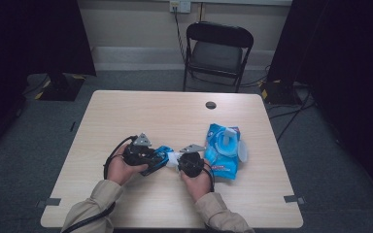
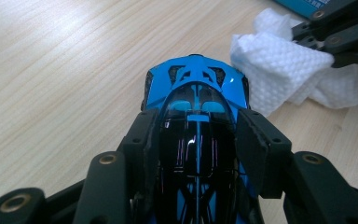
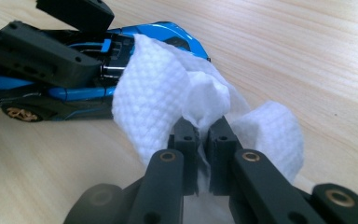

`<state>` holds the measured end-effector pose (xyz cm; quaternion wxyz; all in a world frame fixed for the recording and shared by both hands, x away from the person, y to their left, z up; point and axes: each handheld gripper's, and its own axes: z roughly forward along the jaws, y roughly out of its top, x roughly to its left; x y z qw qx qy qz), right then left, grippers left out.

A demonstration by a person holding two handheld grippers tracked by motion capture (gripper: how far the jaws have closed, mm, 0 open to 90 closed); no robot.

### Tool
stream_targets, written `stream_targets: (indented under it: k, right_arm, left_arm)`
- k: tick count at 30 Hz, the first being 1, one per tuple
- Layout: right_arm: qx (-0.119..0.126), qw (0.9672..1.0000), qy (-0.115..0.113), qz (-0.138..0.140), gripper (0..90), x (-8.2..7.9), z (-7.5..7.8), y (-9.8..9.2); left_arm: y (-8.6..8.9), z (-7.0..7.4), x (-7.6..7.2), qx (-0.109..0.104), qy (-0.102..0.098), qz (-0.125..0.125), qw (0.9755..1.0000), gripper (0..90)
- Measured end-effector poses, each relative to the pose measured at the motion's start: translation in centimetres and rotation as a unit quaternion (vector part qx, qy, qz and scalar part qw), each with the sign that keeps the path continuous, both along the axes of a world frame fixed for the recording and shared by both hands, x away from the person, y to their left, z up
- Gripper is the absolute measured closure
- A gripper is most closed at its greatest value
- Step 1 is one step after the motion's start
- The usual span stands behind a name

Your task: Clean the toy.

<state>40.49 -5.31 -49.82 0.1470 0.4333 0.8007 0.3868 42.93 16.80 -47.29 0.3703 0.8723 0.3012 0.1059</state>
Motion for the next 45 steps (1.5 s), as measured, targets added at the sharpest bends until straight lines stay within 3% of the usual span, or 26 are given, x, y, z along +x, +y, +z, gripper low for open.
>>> stream_targets:
  k: [9, 15, 35, 45]
  right_arm:
    - [-0.014, 0.9997, 0.006, -0.016, 85.1, 0.5, -0.1, 0.6]
    - [-0.009, 0.9996, 0.012, -0.023, 85.0, 0.7, -0.1, 0.5]
    - [0.009, 0.9992, 0.009, 0.037, 85.3, -0.1, -0.4, 0.2]
    - [0.02, 0.9973, 0.012, 0.069, 85.2, -1.4, -0.5, 2.0]
  left_arm:
    - [-0.1, 0.0, -0.1, 0.002, -0.004, 0.0, 1.0, 50.6]
    - [0.0, 0.0, -0.1, 0.001, -0.003, -0.001, 1.0, 50.6]
    - [0.0, 0.0, -0.1, 0.005, -0.002, -0.002, 1.0, 50.6]
    - [0.0, 0.1, -0.1, 0.005, -0.002, 0.0, 1.0, 50.6]
